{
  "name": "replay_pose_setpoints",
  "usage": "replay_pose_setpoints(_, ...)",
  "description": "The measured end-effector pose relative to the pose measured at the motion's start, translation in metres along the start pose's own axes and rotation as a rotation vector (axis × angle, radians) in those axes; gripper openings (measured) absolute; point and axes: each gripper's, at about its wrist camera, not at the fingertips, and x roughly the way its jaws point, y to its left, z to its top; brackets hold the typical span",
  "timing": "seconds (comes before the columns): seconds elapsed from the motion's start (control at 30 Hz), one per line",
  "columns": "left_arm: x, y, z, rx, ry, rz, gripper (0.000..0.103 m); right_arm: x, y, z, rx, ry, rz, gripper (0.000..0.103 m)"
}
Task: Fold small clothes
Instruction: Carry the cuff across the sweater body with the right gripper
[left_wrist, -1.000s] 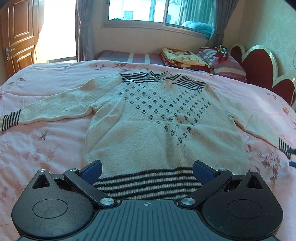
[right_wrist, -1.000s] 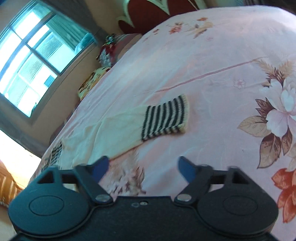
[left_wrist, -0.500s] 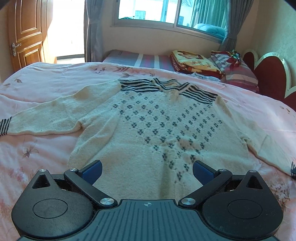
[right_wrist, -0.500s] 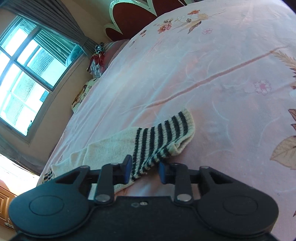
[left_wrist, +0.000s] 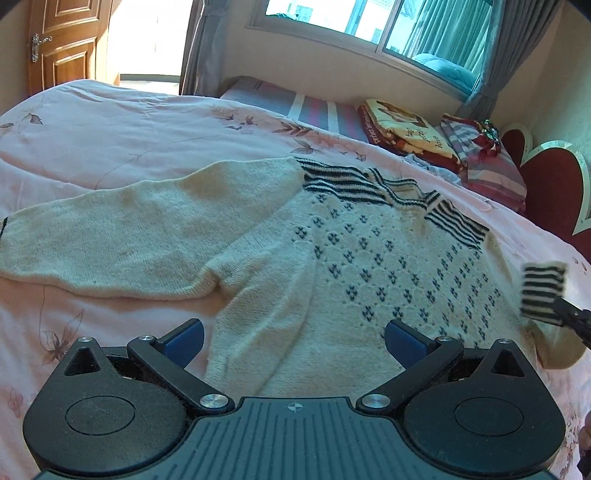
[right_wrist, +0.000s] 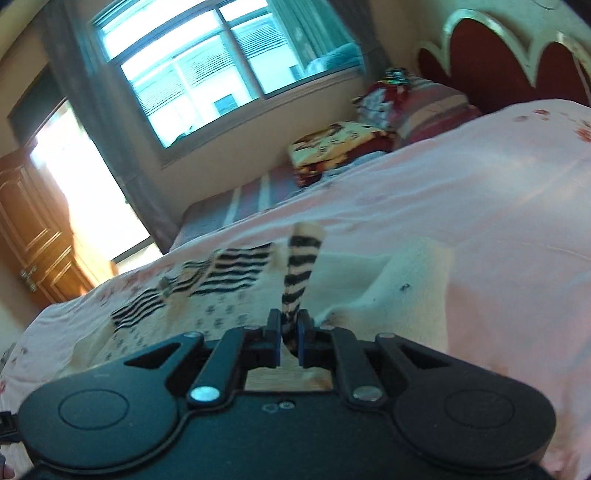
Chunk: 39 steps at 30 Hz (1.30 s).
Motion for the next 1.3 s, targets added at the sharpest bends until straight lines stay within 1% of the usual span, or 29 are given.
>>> replay_pose_setpoints(0.1,-0.001,0.021,0.004,-0.026,0.001,-0.033,0.103,0.038,0.042,-0.012,-0.052,0.070,0.076,0.009)
replay_pose_setpoints(0.2,-0.004,0.033,0.009,-0.038,-0.014,-0.058,0.103,0.062,0.074,-0.035,-0.090,0.130,0.106,0.009)
replay_pose_setpoints(0.27,-0.003,0.035,0.012,-0.037,-0.014,-0.071,0.103,0.071,0.089,-0.052,-0.118,0.197,0.128,0.016)
replay_pose_setpoints(0.3,-0.003,0.035,0.013,-0.040,-0.014,-0.088,0.103,0.067,0.097,-0.059,-0.148,0.186,0.114,0.019)
replay_pose_setpoints(0.37,0.000,0.028,0.016,-0.029,-0.020,-0.121,0.103,0.049,0.099,-0.059,-0.179,0.127,0.092,0.026)
replay_pose_setpoints(0.4,0.002,0.022,0.016,-0.020,-0.021,-0.136,0.103,0.035,0.099,-0.060,-0.189,0.089,0.054,0.030)
replay_pose_setpoints(0.43,0.005,0.017,0.016,-0.016,-0.019,-0.151,0.103,0.023,0.092,-0.058,-0.174,0.069,0.019,0.039)
replay_pose_setpoints(0.47,0.009,0.011,0.016,-0.017,-0.016,-0.168,0.103,0.013,0.082,-0.056,-0.131,0.058,0.002,0.046)
replay_pose_setpoints(0.5,0.013,0.006,0.016,-0.018,-0.009,-0.185,0.103,0.004,0.071,-0.055,-0.077,0.055,0.005,0.057)
replay_pose_setpoints(0.53,0.018,0.000,0.016,-0.016,0.000,-0.198,0.103,-0.003,0.059,-0.054,-0.023,0.055,0.003,0.060)
replay_pose_setpoints(0.6,0.024,-0.011,0.015,-0.008,0.008,-0.211,0.103,-0.009,0.044,-0.054,0.044,0.055,-0.033,0.060)
replay_pose_setpoints(0.7,0.030,-0.020,0.014,-0.005,0.014,-0.219,0.103,0.000,0.024,-0.052,0.159,0.059,-0.040,0.058)
replay_pose_setpoints(0.77,0.030,-0.019,0.013,-0.004,0.016,-0.216,0.103,0.010,0.014,-0.048,0.220,0.052,-0.057,0.051)
replay_pose_setpoints(0.8,0.029,-0.017,0.014,-0.005,0.015,-0.213,0.103,0.020,0.009,-0.046,0.247,0.056,-0.064,0.039)
replay_pose_setpoints(0.83,0.029,-0.014,0.014,-0.008,0.016,-0.210,0.103,0.027,0.006,-0.045,0.264,0.067,-0.065,0.014)
replay_pose_setpoints(0.87,0.028,-0.011,0.014,-0.011,0.016,-0.208,0.103,0.034,0.006,-0.044,0.277,0.082,-0.062,0.006)
replay_pose_setpoints(0.9,0.027,-0.006,0.015,-0.013,0.016,-0.204,0.103,0.037,0.010,-0.041,0.279,0.066,-0.035,0.006)
replay_pose_setpoints(1.0,0.023,0.009,0.017,-0.024,0.004,-0.196,0.103,0.029,0.040,-0.033,0.228,0.000,0.145,0.006)
replay_pose_setpoints(1.03,0.022,0.014,0.018,-0.029,0.002,-0.192,0.103,0.029,0.050,-0.033,0.222,0.001,0.197,0.006)
replay_pose_setpoints(1.1,0.023,0.020,0.017,-0.042,0.006,-0.188,0.103,0.037,0.070,-0.038,0.221,0.041,0.292,0.006)
replay_pose_setpoints(1.13,0.023,0.022,0.017,-0.046,0.009,-0.188,0.103,0.046,0.080,-0.045,0.213,0.079,0.307,0.006)
replay_pose_setpoints(1.17,0.024,0.024,0.016,-0.047,0.012,-0.187,0.103,0.055,0.086,-0.051,0.207,0.121,0.300,0.007)
replay_pose_setpoints(1.2,0.024,0.024,0.015,-0.047,0.016,-0.188,0.103,0.067,0.090,-0.061,0.210,0.206,0.273,0.013)
replay_pose_setpoints(1.23,0.025,0.023,0.013,-0.047,0.020,-0.192,0.103,0.075,0.090,-0.069,0.220,0.270,0.246,0.021)
replay_pose_setpoints(1.27,0.027,0.023,0.013,-0.049,0.024,-0.197,0.103,0.073,0.089,-0.074,0.225,0.280,0.237,0.022)
replay_pose_setpoints(1.3,0.029,0.022,0.012,-0.055,0.029,-0.209,0.103,0.065,0.087,-0.076,0.222,0.257,0.243,0.021)
